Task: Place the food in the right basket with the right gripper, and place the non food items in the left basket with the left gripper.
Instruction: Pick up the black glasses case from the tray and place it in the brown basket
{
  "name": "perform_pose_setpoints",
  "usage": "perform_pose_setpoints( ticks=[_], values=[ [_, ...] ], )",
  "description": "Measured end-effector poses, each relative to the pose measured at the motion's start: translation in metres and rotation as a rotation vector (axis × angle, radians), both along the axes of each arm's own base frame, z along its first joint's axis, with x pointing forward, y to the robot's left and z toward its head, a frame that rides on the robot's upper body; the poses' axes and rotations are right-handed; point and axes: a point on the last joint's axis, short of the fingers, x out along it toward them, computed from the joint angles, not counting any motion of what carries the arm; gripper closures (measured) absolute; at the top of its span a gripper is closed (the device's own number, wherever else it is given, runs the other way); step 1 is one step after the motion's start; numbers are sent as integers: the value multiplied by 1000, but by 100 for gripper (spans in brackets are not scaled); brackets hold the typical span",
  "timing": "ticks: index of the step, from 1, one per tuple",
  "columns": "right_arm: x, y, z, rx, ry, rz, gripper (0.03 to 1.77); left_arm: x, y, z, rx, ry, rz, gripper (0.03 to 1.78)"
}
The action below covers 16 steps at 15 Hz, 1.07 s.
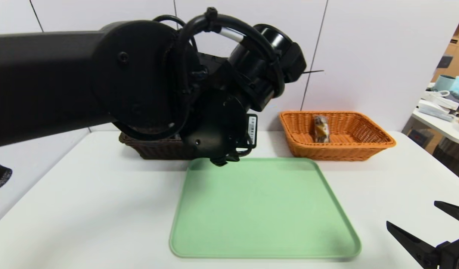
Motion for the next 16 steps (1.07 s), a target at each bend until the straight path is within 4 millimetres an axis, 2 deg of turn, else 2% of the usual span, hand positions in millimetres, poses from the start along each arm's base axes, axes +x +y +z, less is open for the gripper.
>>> perform_pose_setpoints(
  ticks=[3, 7, 16],
  values=[
    [2, 1, 0, -12, 1, 3, 10, 14, 17, 7, -4, -24, 51, 130],
    [4, 2, 1, -21, 4, 3, 10, 44, 35, 7, -4, -86, 108, 130],
    [4, 2, -1, -26, 14, 1, 10, 124, 64, -31, 21, -103, 237, 132]
  ],
)
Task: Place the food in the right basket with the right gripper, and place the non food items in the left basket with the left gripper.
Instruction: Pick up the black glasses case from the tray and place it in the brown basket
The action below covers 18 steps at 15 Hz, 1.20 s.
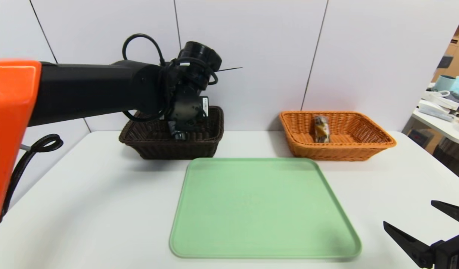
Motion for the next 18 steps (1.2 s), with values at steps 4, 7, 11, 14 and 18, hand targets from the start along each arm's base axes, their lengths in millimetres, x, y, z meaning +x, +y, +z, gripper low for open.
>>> perform_pose_setpoints(
  ticks=[4, 7, 11, 14, 18],
  values=[
    [-1, -1, 0, 2, -4, -2, 10, 33, 6, -14, 37, -63, 7, 132],
    [-2, -2, 0, 5, -9, -3, 10, 49, 6, -30, 46, -67, 15, 132],
    [-4, -2, -1, 5, -8, -5, 10, 63, 5, -51, 37, -43, -5, 132],
    [-4, -2, -1, 5, -9, -5, 10, 68, 5, -60, 39, -26, -4, 133],
    [-1, -1, 1, 4, -7, -4, 10, 69, 6, -65, 39, -11, -10, 133]
  ],
)
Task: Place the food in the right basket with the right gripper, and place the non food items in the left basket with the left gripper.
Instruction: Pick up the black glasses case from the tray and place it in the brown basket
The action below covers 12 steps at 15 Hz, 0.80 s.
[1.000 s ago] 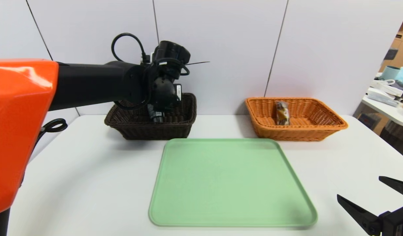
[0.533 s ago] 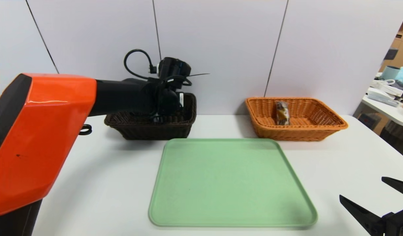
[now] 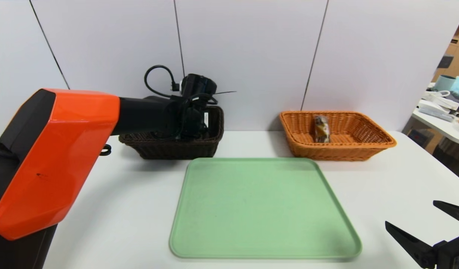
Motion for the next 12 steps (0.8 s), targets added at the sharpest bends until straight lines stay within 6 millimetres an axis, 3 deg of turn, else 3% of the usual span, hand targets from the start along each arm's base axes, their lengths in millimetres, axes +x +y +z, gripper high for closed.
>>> perform_pose_setpoints(
  ticks=[12],
  values=[
    [9, 5, 1, -13, 23, 2, 10, 3, 3, -2, -17, -8, -10, 133]
  ],
)
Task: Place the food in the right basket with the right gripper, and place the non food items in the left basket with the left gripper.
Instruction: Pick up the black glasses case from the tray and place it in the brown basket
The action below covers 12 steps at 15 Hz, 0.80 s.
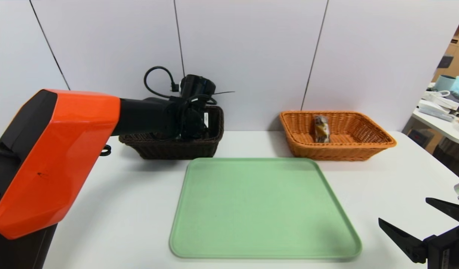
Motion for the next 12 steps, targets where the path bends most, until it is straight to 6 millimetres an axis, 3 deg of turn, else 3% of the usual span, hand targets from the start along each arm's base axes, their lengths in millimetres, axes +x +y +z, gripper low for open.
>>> perform_pose_setpoints(
  ticks=[11, 12],
  values=[
    [8, 4, 0, -12, 23, 1, 10, 0, 5, 6, -12, -17, 2, 135],
    [8, 4, 0, -12, 25, 2, 10, -1, 5, 5, -7, -14, 1, 129]
  ],
)
